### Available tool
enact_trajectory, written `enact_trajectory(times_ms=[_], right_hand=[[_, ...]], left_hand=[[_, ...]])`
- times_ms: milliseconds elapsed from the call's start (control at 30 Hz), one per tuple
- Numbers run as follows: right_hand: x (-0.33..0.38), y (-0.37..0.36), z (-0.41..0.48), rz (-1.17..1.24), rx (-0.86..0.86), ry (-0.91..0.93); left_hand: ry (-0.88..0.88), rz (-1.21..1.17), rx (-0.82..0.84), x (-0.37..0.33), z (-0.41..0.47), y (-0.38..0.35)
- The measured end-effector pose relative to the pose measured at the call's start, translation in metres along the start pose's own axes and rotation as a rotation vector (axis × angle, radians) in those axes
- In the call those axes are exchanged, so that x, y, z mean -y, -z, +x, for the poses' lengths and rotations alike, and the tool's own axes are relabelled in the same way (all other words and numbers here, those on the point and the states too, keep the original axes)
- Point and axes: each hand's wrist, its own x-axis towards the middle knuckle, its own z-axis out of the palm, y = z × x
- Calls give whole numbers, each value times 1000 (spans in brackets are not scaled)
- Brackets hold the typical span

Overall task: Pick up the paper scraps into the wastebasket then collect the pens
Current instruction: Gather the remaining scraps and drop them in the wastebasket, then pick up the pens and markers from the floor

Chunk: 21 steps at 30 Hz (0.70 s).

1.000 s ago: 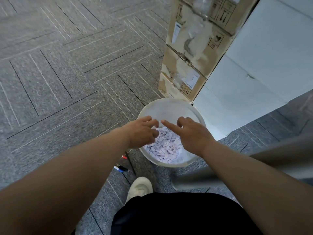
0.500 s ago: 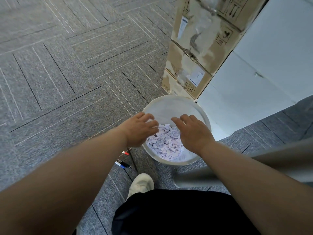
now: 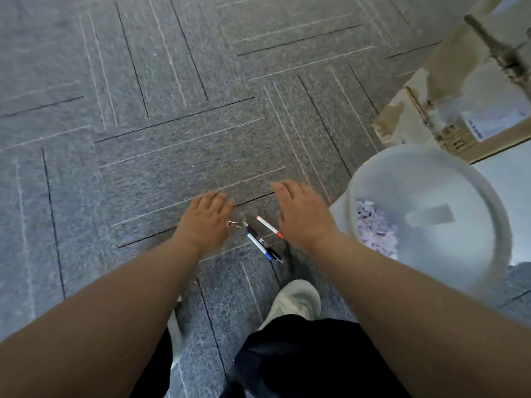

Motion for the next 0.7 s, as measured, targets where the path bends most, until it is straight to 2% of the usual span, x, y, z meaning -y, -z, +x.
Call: enact_trajectory(times_ms=[200,400,700], right_hand=[[-16,-92,27,10,224,-239],[-44,-154,37,202,217,-582],[-56,-181,29,250,130,-606]], left_hand=[[-29,-61,2,11,33,-78],[-120,-65,-44,7,79,-121],[-71,-70,-112,11,84,-148]])
